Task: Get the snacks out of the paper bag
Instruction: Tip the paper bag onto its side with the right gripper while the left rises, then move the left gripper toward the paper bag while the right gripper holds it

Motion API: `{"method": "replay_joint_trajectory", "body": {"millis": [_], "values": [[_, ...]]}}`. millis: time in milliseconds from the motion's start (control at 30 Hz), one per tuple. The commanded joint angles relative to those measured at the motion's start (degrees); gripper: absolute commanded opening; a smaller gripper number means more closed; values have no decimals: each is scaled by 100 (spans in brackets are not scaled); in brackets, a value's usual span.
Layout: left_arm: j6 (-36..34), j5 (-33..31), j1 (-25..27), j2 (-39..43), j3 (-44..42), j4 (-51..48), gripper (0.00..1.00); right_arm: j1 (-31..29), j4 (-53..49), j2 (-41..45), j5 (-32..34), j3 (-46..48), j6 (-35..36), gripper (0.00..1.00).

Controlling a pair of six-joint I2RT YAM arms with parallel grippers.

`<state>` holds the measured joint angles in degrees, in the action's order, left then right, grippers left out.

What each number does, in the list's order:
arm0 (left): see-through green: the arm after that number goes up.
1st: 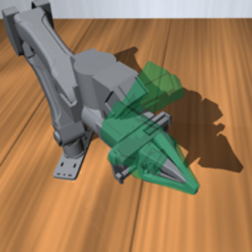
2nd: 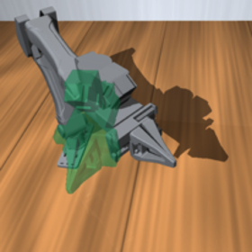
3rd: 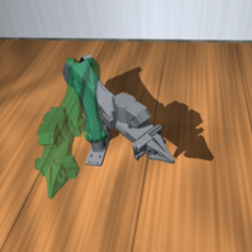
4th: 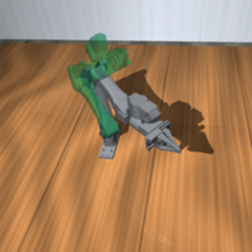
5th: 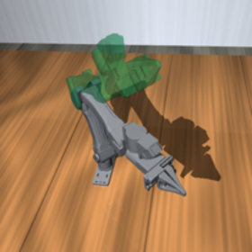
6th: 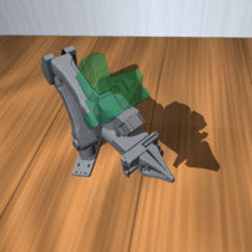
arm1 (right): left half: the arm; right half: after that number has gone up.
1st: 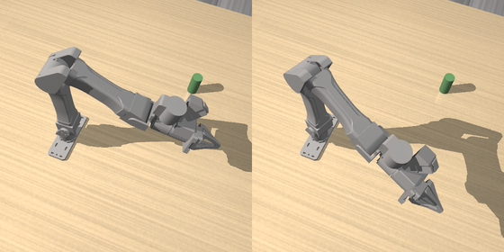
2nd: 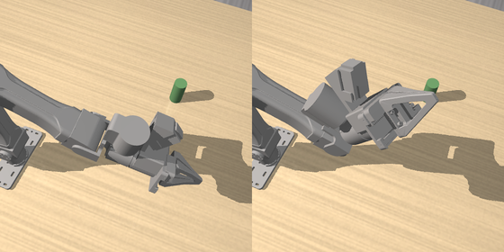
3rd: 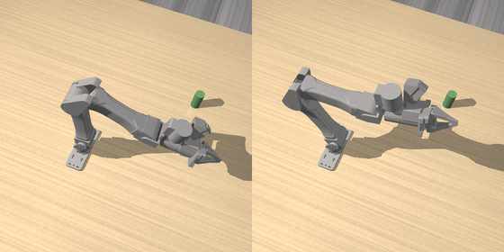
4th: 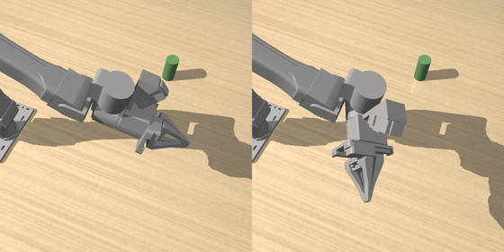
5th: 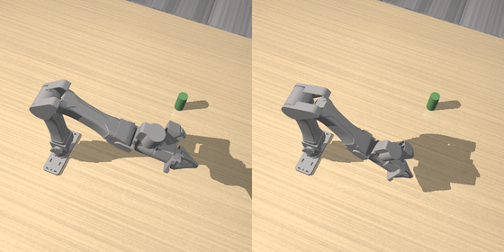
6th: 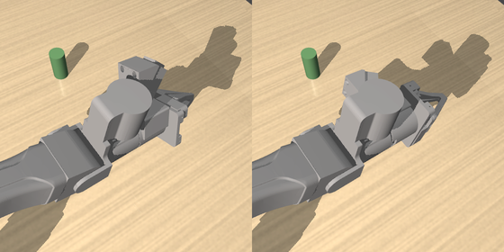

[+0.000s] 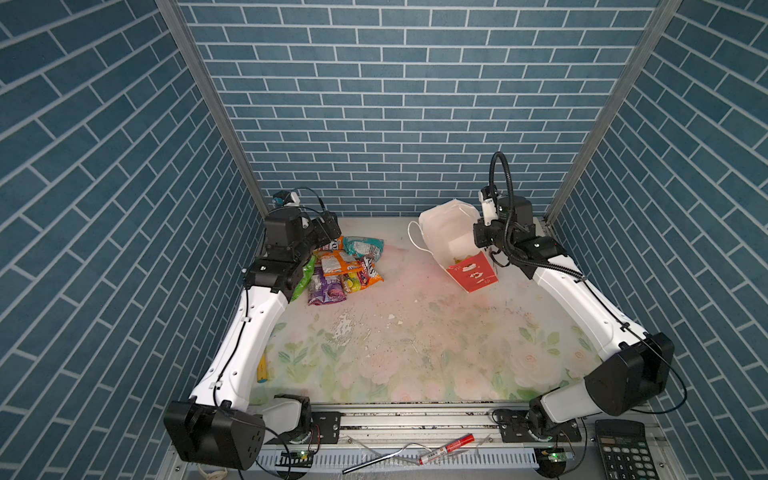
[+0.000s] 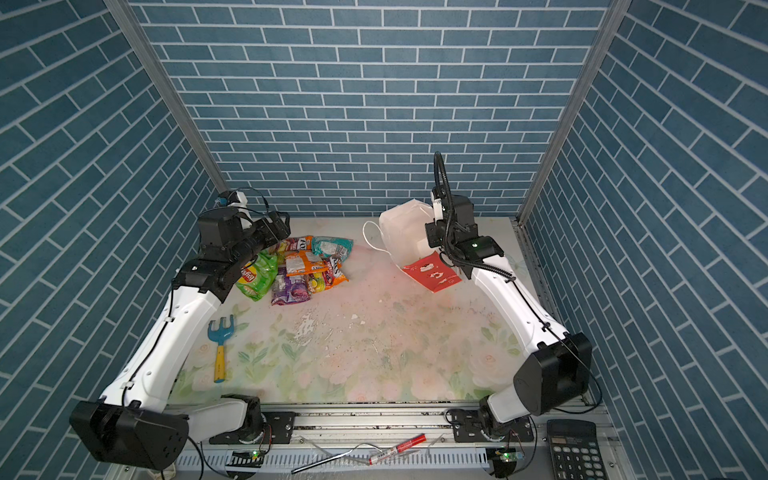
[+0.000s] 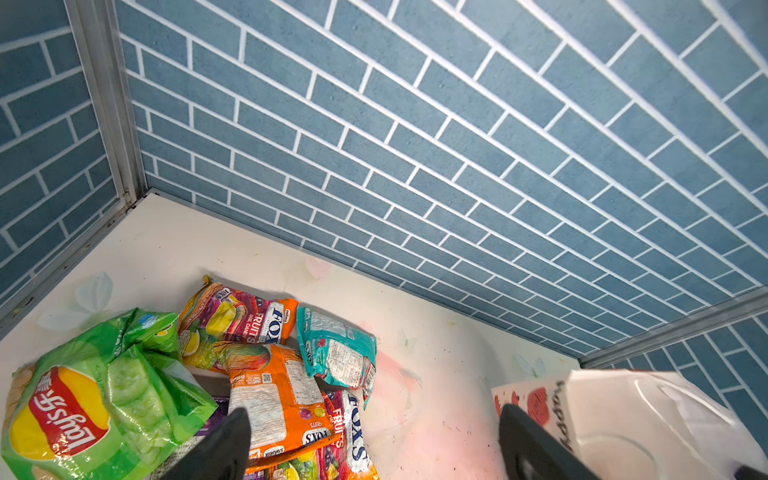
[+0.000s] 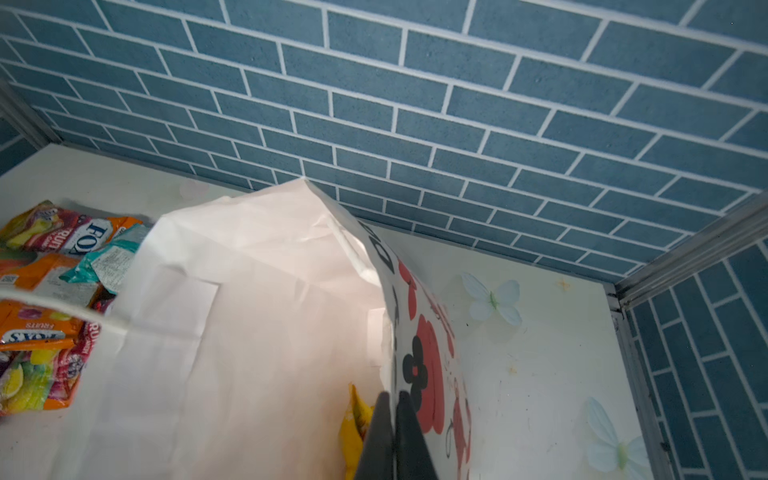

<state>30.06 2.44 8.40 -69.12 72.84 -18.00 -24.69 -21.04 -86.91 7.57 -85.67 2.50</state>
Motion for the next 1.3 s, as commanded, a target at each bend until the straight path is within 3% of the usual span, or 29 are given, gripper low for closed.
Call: {"method": "replay_joint_trajectory", "body": {"millis": [0,233,500,567,733,1067,1267], "values": [[-88,20,103,287,-179,-75,94,-14,-340,-159,-712,-358,945,0],[-109,74,131,626,-388,-129,94,-489,-408,-114,-1145,372,1630,0],[-67,292,161,687,-433,-82,94,-1514,-318,553,-99,1814,1742,3],[-68,301,174,722,-445,-55,94,-1581,-258,773,76,2071,1491,4],[-51,349,212,795,-472,5,94,-1620,157,1462,377,2631,1133,19],[-43,431,530,979,-768,80,94,-1619,178,1703,828,2733,1099,19],[-165,793,870,1761,-1801,819,94,-1617,402,1704,921,2792,933,14]]}}
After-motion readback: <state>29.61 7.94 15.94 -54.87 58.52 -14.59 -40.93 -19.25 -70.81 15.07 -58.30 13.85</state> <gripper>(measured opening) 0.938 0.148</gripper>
